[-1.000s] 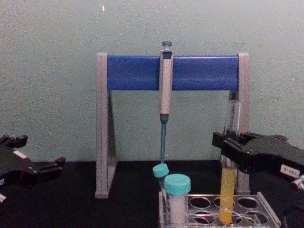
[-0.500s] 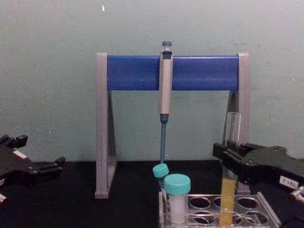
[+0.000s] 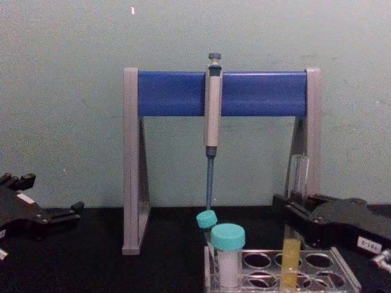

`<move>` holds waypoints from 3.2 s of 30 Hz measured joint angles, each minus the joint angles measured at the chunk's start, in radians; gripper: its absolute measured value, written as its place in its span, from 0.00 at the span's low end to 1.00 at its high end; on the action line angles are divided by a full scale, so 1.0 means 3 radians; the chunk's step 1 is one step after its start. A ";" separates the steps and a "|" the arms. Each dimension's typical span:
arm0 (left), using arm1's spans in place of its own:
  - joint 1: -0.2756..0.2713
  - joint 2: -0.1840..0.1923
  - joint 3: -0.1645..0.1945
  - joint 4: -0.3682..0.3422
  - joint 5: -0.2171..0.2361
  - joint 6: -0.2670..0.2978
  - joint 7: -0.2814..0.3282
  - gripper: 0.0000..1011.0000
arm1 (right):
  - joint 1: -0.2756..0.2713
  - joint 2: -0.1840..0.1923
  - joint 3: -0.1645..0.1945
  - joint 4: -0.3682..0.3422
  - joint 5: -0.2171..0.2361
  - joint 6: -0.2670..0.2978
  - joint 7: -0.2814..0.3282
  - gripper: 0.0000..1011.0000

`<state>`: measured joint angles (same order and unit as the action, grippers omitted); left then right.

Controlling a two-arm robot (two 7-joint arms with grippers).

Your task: Pick up the test tube from the test tube rack, shake it, then place it back into the test tube rack.

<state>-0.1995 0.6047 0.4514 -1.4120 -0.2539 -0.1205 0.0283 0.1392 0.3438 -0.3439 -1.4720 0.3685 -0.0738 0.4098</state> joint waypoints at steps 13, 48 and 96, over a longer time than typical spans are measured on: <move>0.0000 0.0000 0.0000 0.0000 0.0000 0.0000 0.0000 1.00 | 0.0001 -0.0010 -0.0007 0.0020 -0.0009 0.0001 0.0003 0.23; 0.0000 0.0000 0.0000 0.0000 0.0000 0.0000 0.0000 1.00 | 0.0001 -0.0008 -0.0007 0.0018 -0.0006 0.0006 0.0009 0.99; 0.0000 0.0000 0.0000 0.0000 0.0000 0.0000 0.0000 1.00 | -0.0304 -0.0214 0.0483 0.0305 -0.0728 -0.0176 -0.0945 0.99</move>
<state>-0.1995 0.6047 0.4514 -1.4120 -0.2539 -0.1205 0.0283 0.0481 0.2798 -0.1991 -1.3804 0.1501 -0.1266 0.1264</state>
